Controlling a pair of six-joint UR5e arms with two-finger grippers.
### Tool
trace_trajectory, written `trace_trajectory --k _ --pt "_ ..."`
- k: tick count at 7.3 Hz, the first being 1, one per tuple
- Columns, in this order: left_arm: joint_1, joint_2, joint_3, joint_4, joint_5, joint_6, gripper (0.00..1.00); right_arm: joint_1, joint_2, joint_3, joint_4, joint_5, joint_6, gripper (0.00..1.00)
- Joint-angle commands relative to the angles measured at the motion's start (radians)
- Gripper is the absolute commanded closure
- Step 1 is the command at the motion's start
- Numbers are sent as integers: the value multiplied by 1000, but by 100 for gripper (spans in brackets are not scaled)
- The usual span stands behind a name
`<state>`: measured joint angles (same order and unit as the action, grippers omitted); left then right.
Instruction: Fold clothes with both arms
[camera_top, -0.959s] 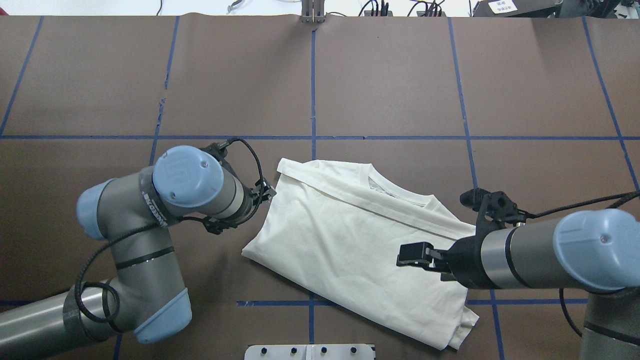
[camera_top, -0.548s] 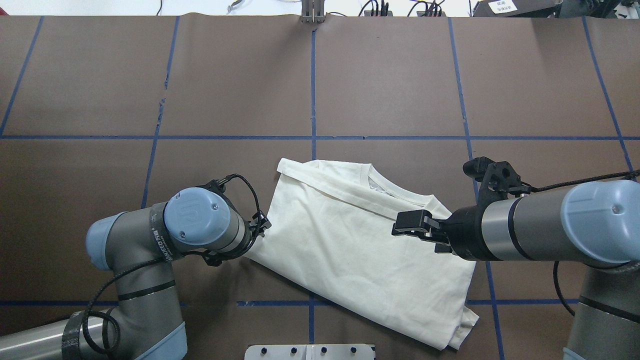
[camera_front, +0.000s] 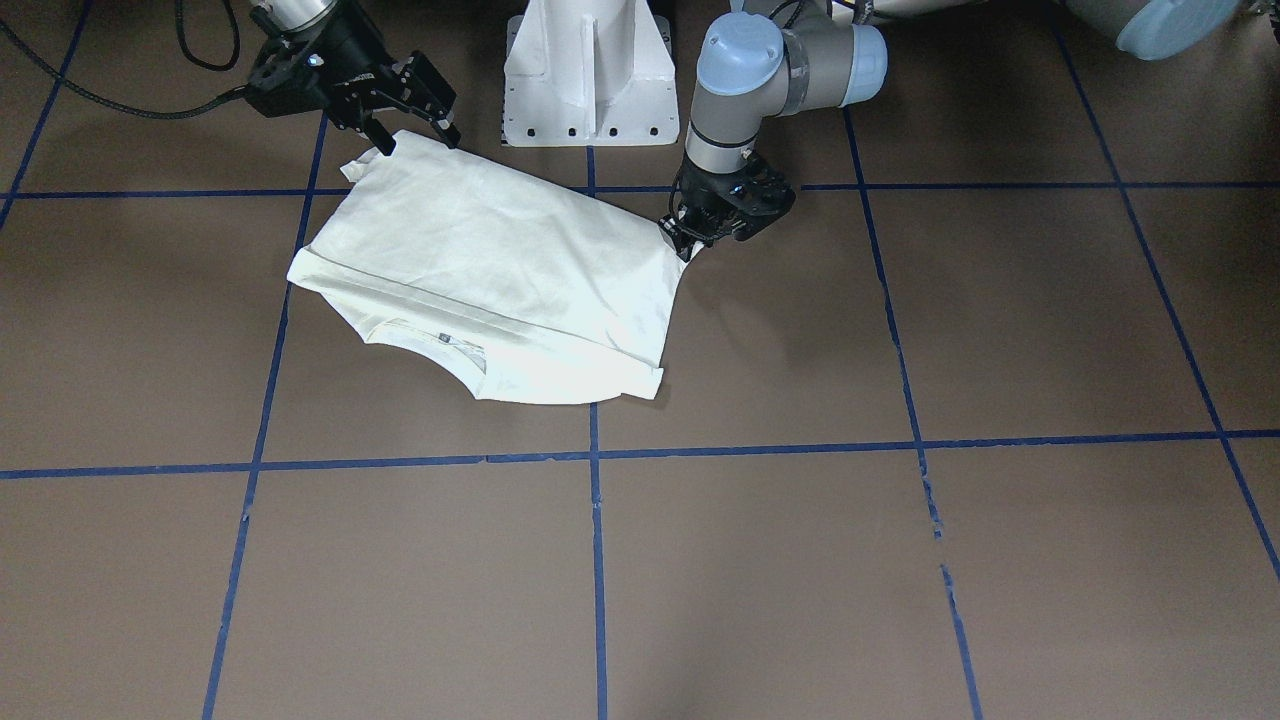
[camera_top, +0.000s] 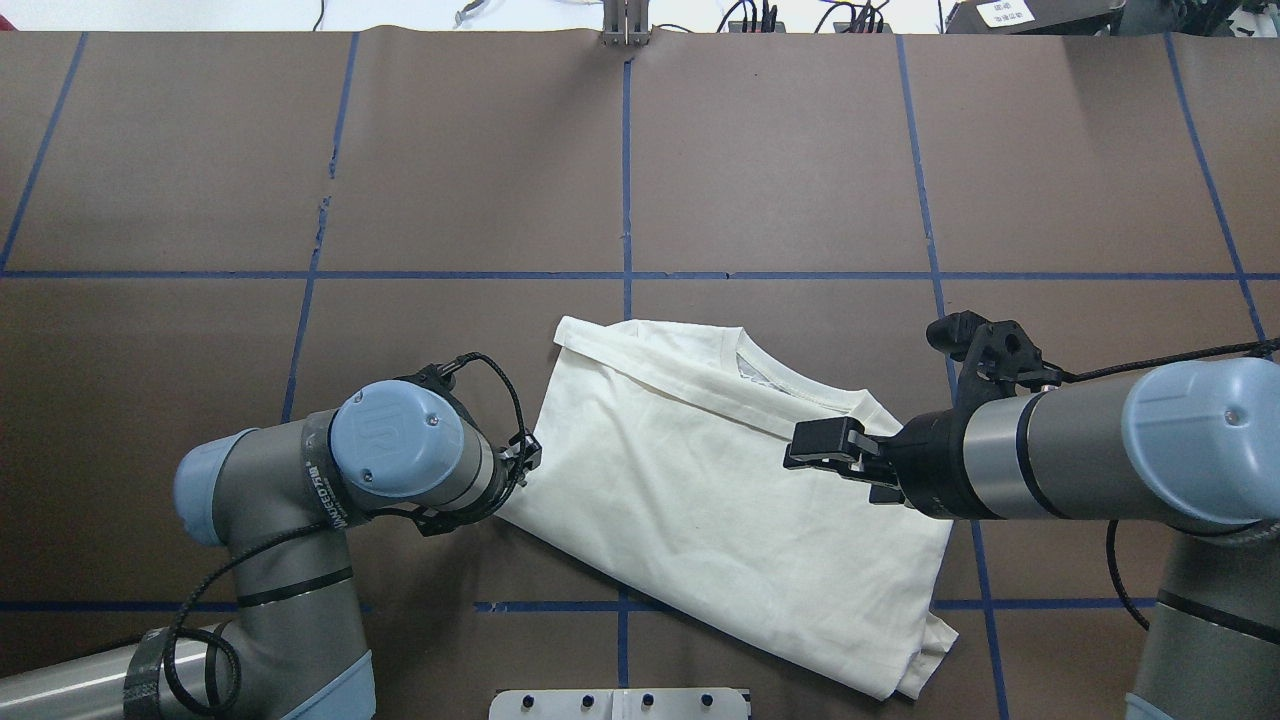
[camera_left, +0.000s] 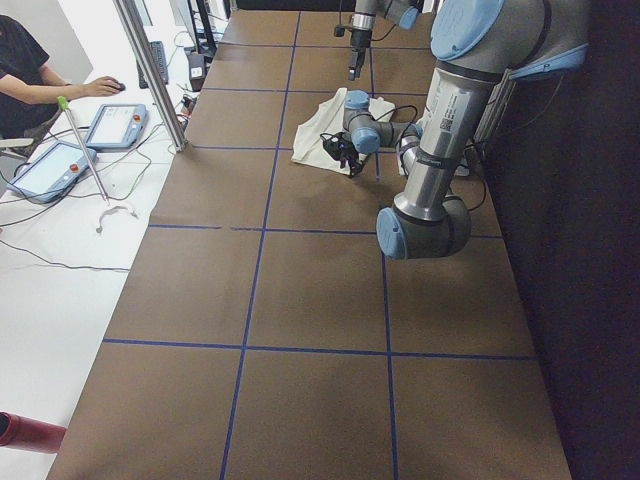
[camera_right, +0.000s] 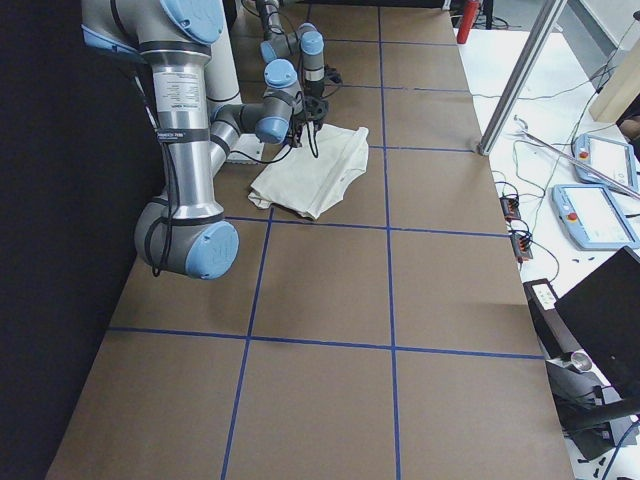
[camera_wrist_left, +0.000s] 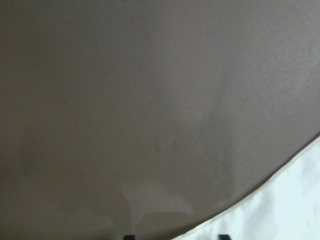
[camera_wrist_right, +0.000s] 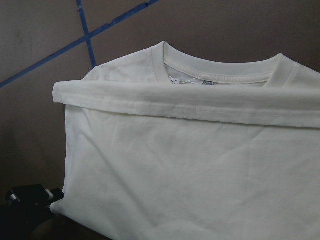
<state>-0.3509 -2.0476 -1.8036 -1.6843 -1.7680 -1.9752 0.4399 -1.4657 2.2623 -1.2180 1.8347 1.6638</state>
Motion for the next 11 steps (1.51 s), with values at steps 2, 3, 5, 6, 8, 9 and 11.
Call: trace_trajectory --k 2,3,5,6,8,9,11 --pt "7 -2 -11 21 -2 4 100 -1 1 -7 0 0 2 0" --pt "-20 -5 -28 50 -4 10 100 -1 1 -9 0 0 2 0" --pt "-142 -16 -20 75 -4 53 100 -1 1 -18 0 0 2 0" --pt "-213 -40 13 71 1 90 100 0 -1 -20 0 0 2 0" --pt "-301 -228 256 -18 30 104 100 2 -1 -26 8 0 2 0" --pt "-339 -308 391 -103 33 172 100 11 -4 -35 6 0 -1 0" --pt "-385 -345 588 -316 76 260 100 19 -2 -40 8 0 2 0"
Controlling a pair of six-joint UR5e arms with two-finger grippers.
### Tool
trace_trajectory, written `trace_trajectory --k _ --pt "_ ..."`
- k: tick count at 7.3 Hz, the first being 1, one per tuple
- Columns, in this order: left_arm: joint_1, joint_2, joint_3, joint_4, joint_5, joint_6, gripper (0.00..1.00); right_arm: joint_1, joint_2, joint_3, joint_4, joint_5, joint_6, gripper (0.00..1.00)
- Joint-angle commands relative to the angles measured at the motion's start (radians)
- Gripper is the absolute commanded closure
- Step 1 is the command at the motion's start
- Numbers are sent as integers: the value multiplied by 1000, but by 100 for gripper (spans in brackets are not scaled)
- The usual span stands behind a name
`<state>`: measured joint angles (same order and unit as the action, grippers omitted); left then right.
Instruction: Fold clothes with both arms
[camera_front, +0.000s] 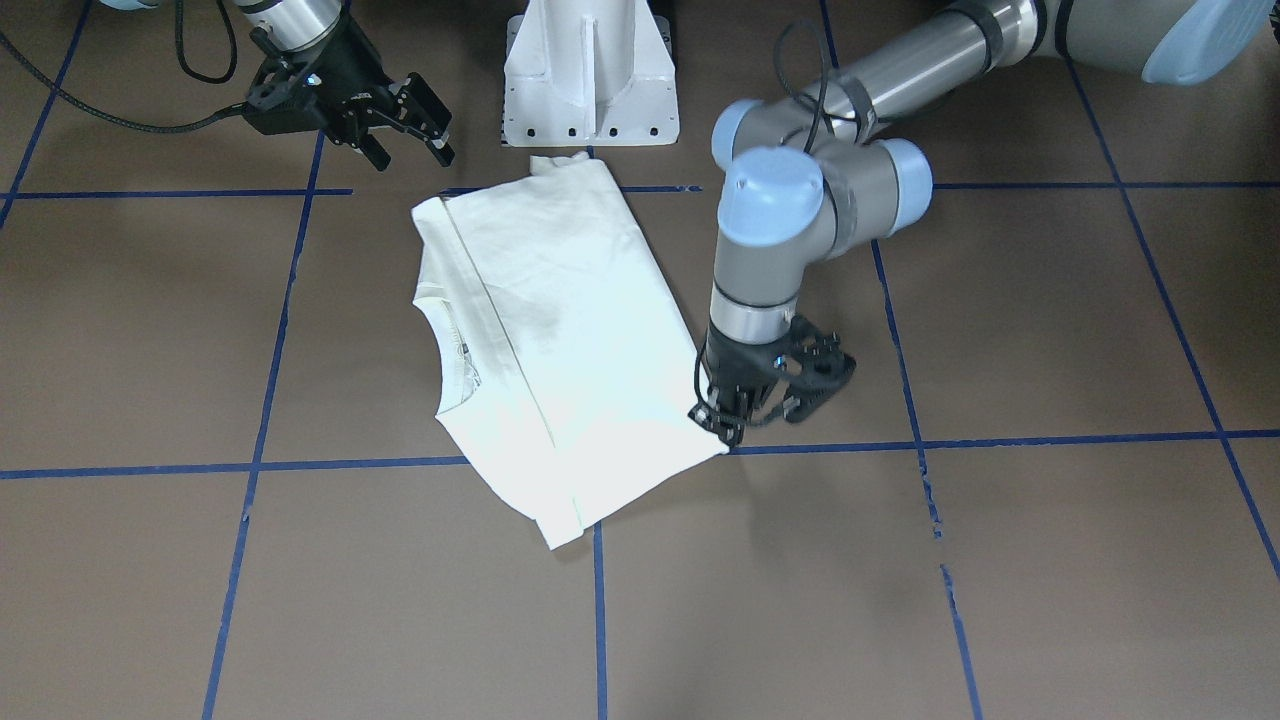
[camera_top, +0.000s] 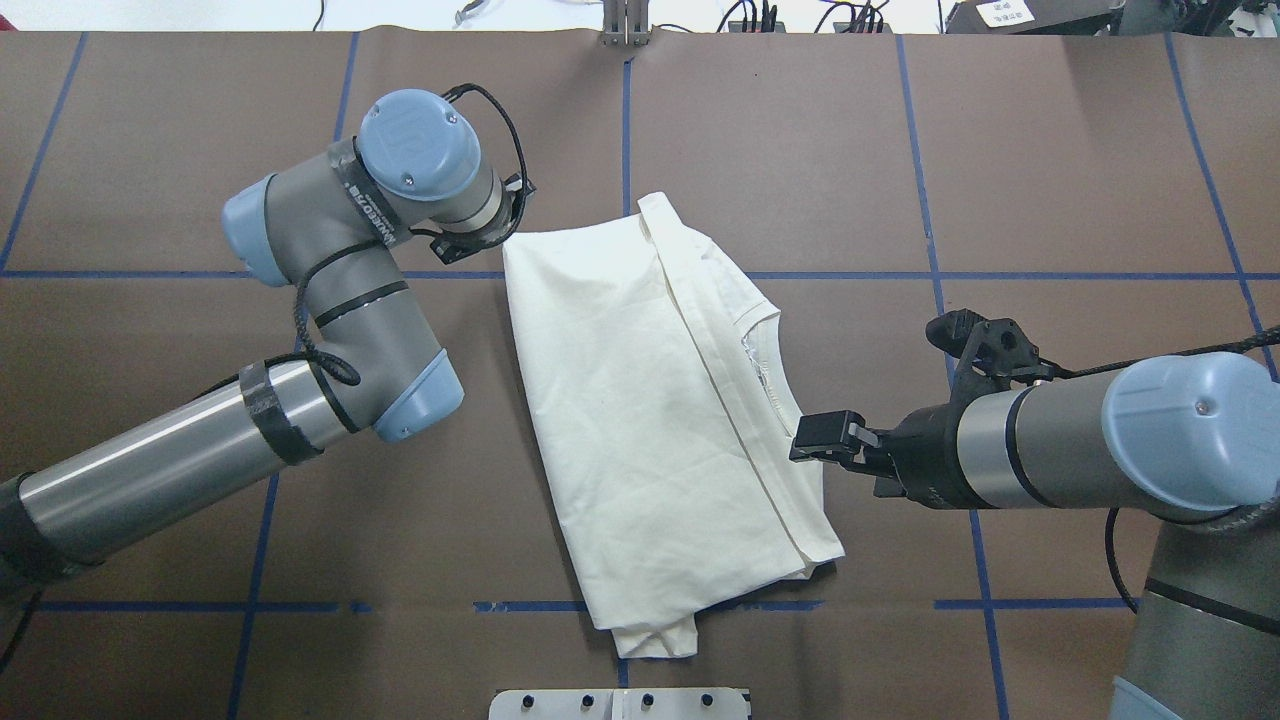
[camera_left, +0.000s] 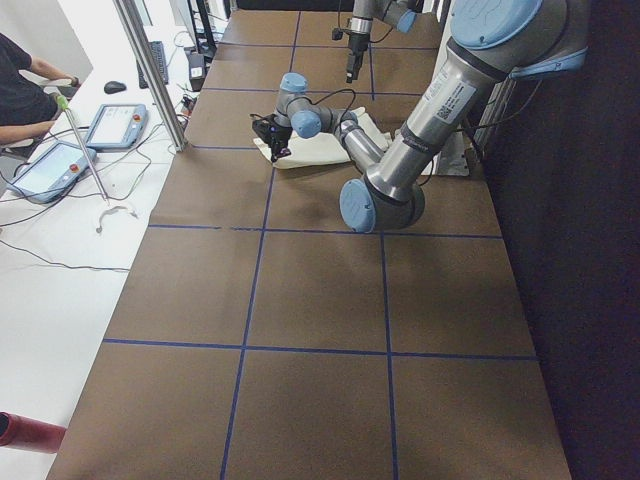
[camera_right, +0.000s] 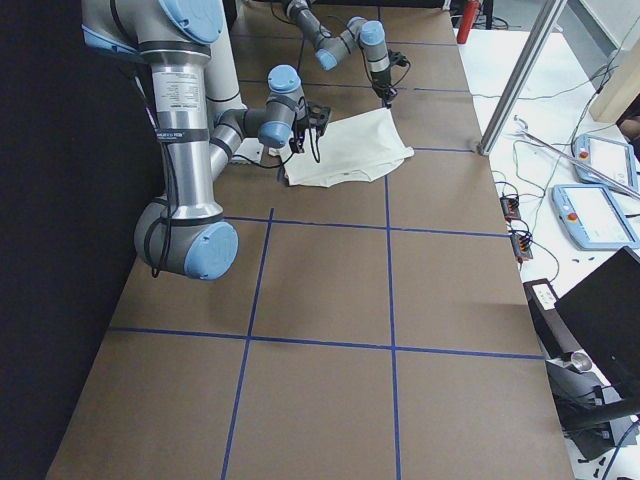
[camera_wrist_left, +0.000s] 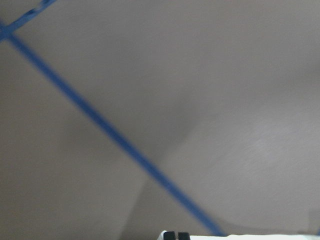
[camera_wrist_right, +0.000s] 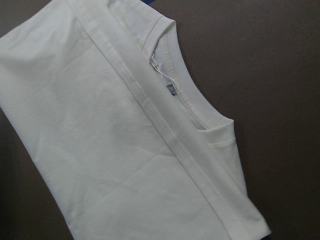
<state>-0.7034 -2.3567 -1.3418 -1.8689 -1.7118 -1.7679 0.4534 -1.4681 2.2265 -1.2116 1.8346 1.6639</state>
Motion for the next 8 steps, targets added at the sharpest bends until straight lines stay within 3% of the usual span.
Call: trace_trajectory --k 1,3,5,6,7,8 --pt "-34 -73 174 -215 27 120 100 7 3 -4 0 0 2 0" --pt "-33 -121 269 -335 27 139 100 19 3 -8 0 2 -3 0" --pt "-33 -122 289 -351 27 186 100 24 5 -8 0 2 -4 0" --pt "-36 -115 291 -354 27 197 39 21 6 -11 0 -2 -6 0" --pt "-36 -84 279 -354 27 215 0 25 8 -22 0 -2 -6 0" --pt "-36 -44 238 -355 27 256 0 42 43 -46 -9 5 -7 0"
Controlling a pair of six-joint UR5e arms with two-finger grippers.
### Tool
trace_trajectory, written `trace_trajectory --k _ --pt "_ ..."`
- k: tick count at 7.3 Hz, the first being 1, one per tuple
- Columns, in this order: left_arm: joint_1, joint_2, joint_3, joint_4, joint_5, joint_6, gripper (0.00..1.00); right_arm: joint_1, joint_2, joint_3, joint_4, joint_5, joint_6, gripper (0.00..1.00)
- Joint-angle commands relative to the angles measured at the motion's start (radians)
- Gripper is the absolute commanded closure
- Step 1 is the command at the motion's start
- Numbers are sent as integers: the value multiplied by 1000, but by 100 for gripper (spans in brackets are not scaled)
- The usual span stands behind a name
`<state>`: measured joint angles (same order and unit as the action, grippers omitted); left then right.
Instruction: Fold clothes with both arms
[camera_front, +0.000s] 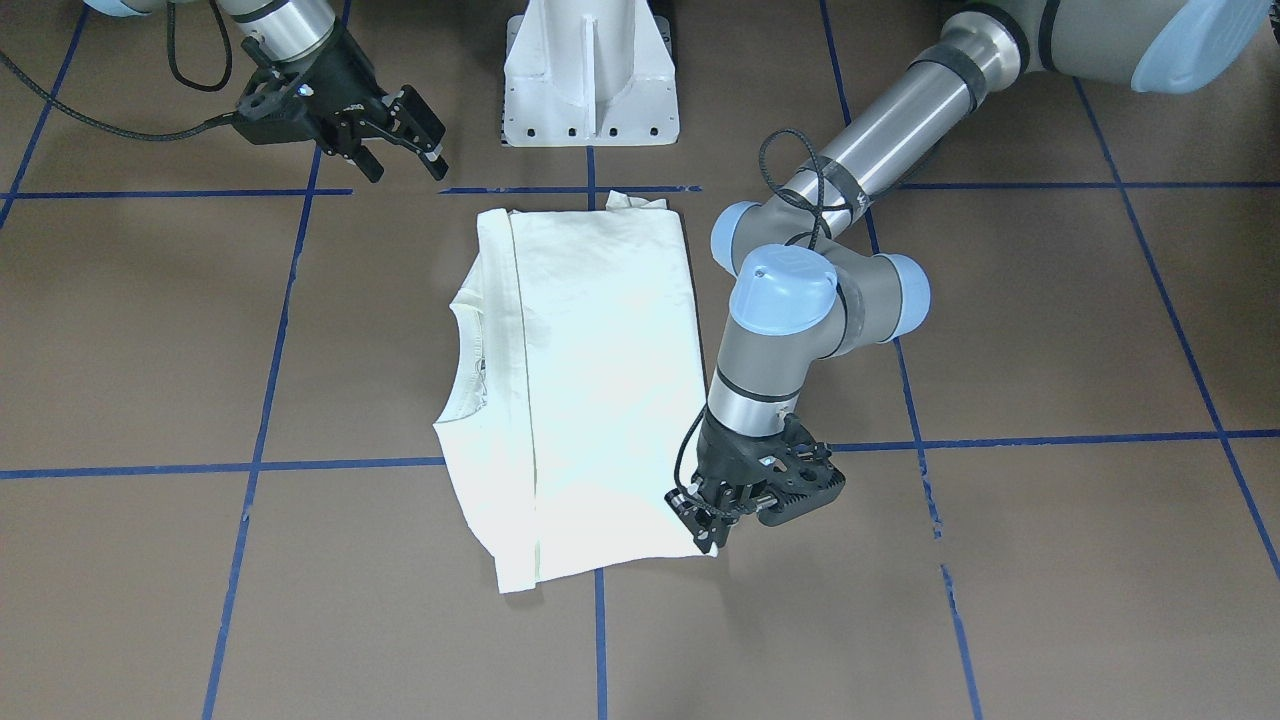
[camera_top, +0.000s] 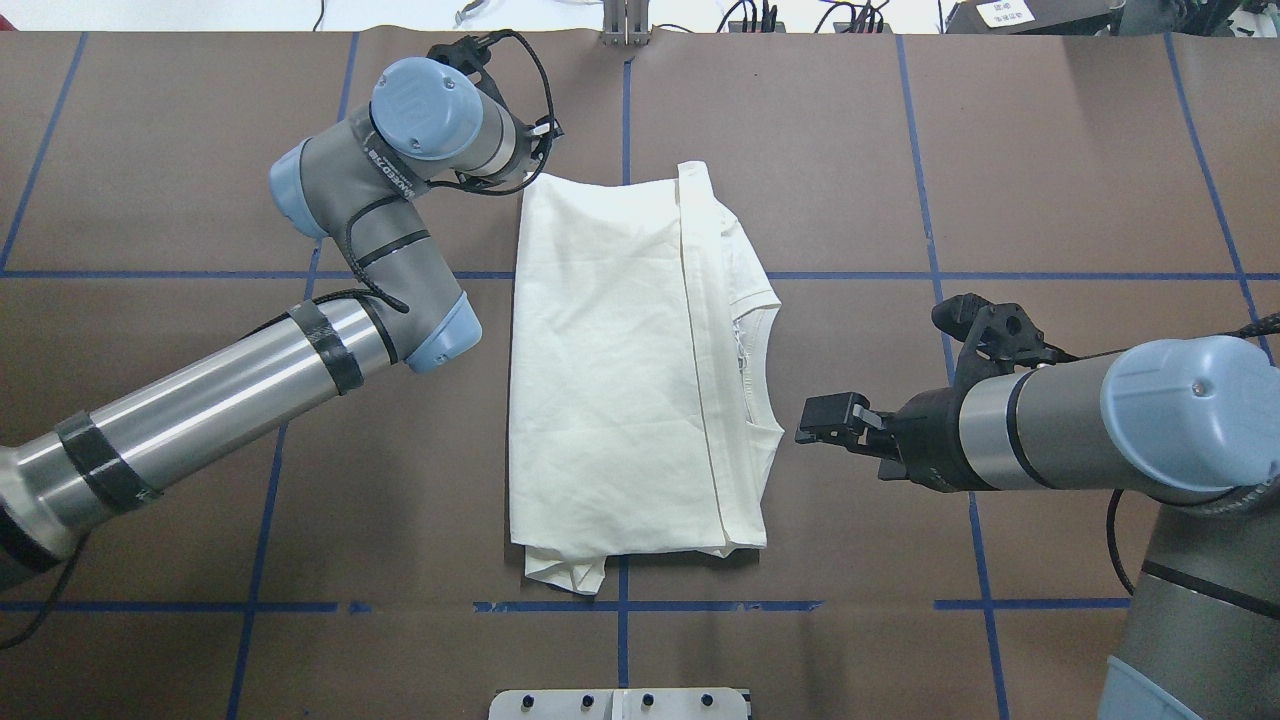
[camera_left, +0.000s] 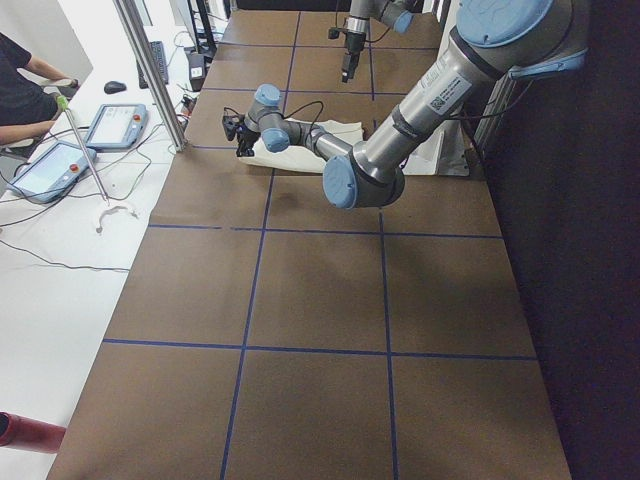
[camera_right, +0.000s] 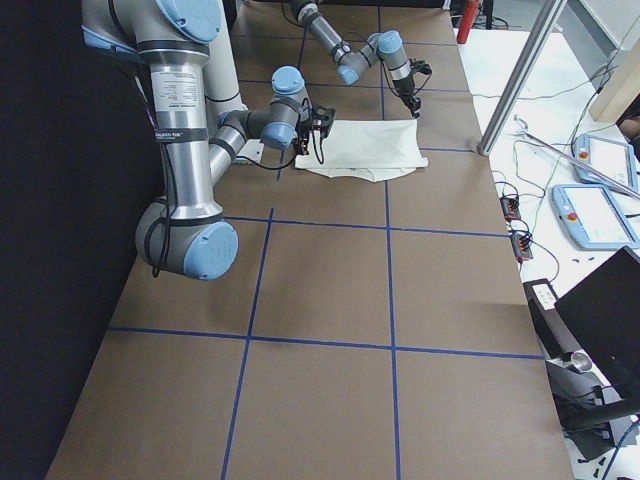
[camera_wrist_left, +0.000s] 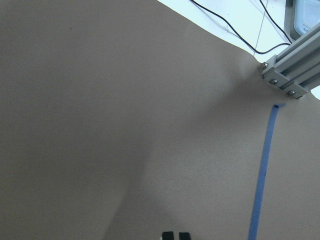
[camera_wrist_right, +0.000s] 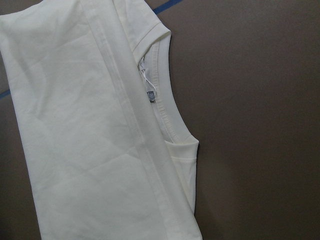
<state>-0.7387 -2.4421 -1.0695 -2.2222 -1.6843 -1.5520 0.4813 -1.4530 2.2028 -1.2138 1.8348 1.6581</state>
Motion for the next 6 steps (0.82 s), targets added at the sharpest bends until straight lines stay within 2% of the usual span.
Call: trace_trajectory --k 1,2,4,5,6 --pt "-7 70 -90 12 -9 111 0 19 42 -47 -12 4 -1 0" --pt "-7 133 -163 30 -8 150 0 26 45 -66 -15 9 -12 0" --pt "-7 242 -384 137 -11 327 0 28 89 -121 -44 8 -78 0" --pt "-10 294 -515 177 -65 366 0 27 142 -138 -129 8 -116 0" --pt "-24 334 -565 183 -198 354 0 23 202 -144 -241 8 -157 0"
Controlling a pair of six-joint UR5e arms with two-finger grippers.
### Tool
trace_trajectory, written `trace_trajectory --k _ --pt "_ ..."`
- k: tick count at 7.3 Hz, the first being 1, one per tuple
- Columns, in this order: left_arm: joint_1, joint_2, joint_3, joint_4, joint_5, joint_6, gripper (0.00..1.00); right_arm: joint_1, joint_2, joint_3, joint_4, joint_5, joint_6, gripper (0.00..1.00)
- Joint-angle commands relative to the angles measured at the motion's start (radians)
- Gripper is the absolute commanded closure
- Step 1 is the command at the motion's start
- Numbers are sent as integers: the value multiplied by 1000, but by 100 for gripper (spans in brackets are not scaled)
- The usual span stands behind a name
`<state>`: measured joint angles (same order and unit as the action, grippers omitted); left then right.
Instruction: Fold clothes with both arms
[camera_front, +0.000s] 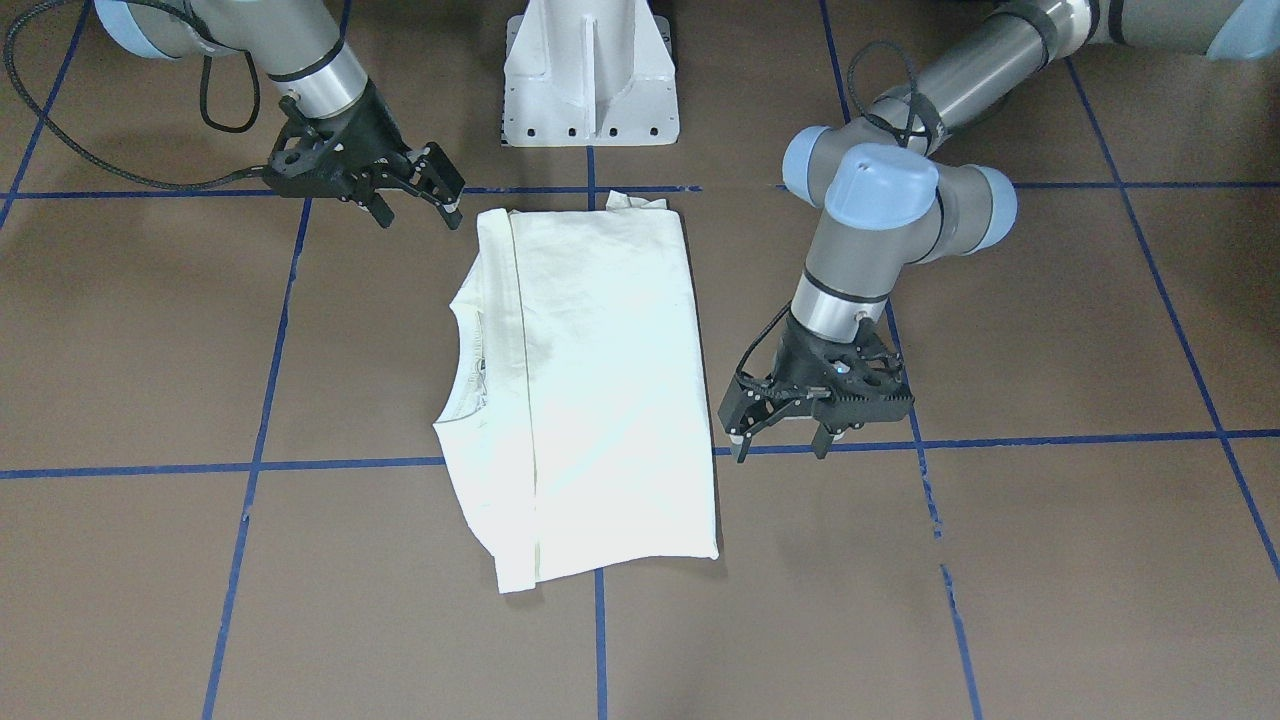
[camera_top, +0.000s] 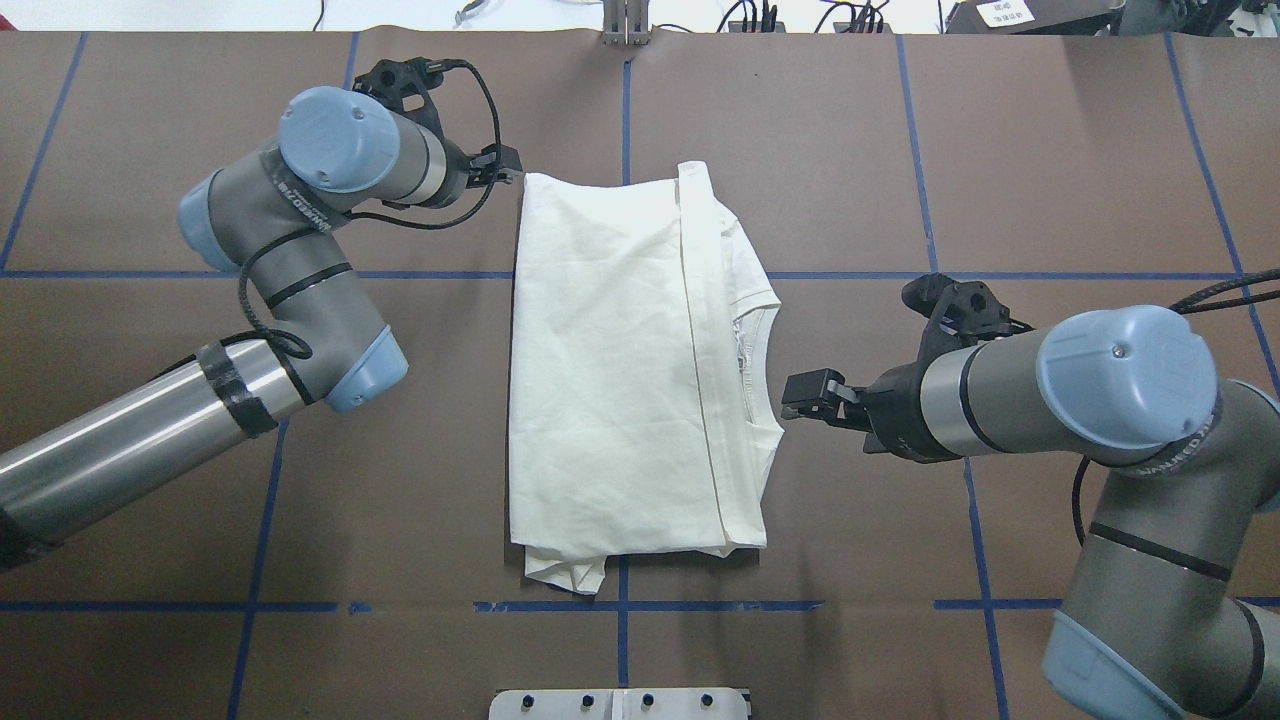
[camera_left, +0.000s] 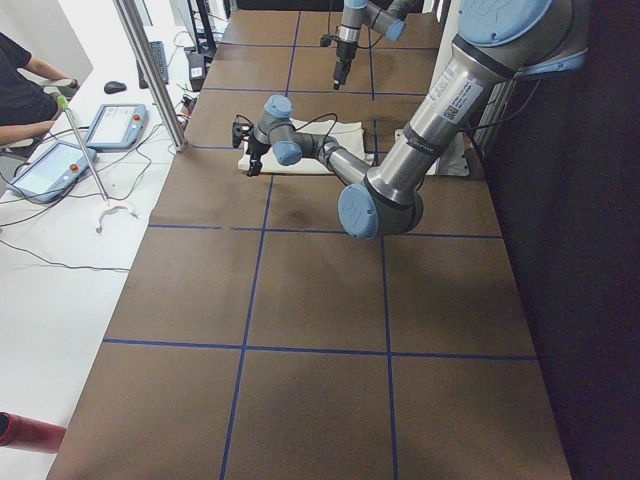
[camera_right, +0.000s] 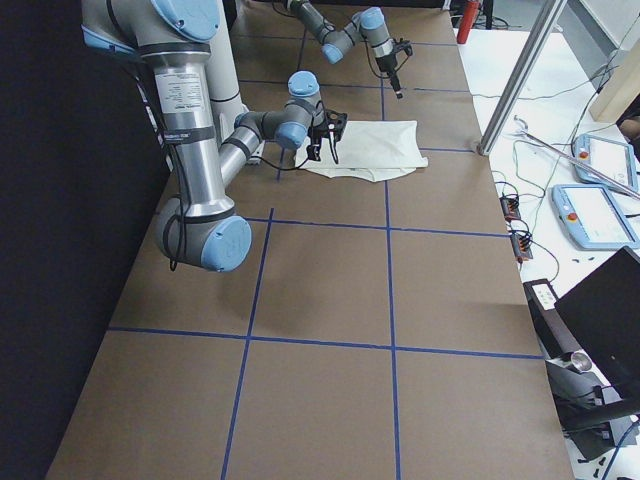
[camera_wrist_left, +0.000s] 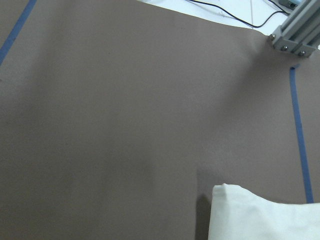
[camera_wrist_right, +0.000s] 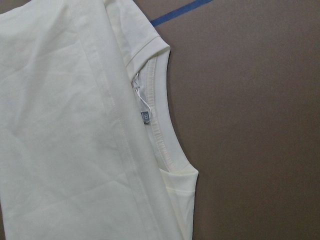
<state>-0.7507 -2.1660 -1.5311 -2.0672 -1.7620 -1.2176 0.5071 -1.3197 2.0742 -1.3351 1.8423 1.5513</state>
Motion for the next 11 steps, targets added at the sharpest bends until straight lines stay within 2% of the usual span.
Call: trace_trajectory --k 1,2,3,4,5,8,10,11 --pt "-19 67 -145 115 -155 20 0 -19 124 -22 -233 -9 -100 0" --pt "-10 78 -252 259 -152 30 0 -35 160 -52 -292 -9 -138 0" --pt "-6 93 -365 359 -151 30 0 -48 196 -95 -294 -8 -179 0" --pt "11 118 -450 378 -154 14 0 -65 236 -144 -295 1 -194 0" --pt "22 130 -472 378 -155 -25 0 -73 273 -182 -324 3 -194 0" --pt "30 132 -477 378 -162 -29 0 -133 275 -278 -345 5 -197 0" --pt "31 153 -477 377 -174 -28 0 -147 274 -289 -355 12 -197 0" --pt "31 155 -477 377 -175 -26 0 -150 275 -287 -398 17 -198 0"
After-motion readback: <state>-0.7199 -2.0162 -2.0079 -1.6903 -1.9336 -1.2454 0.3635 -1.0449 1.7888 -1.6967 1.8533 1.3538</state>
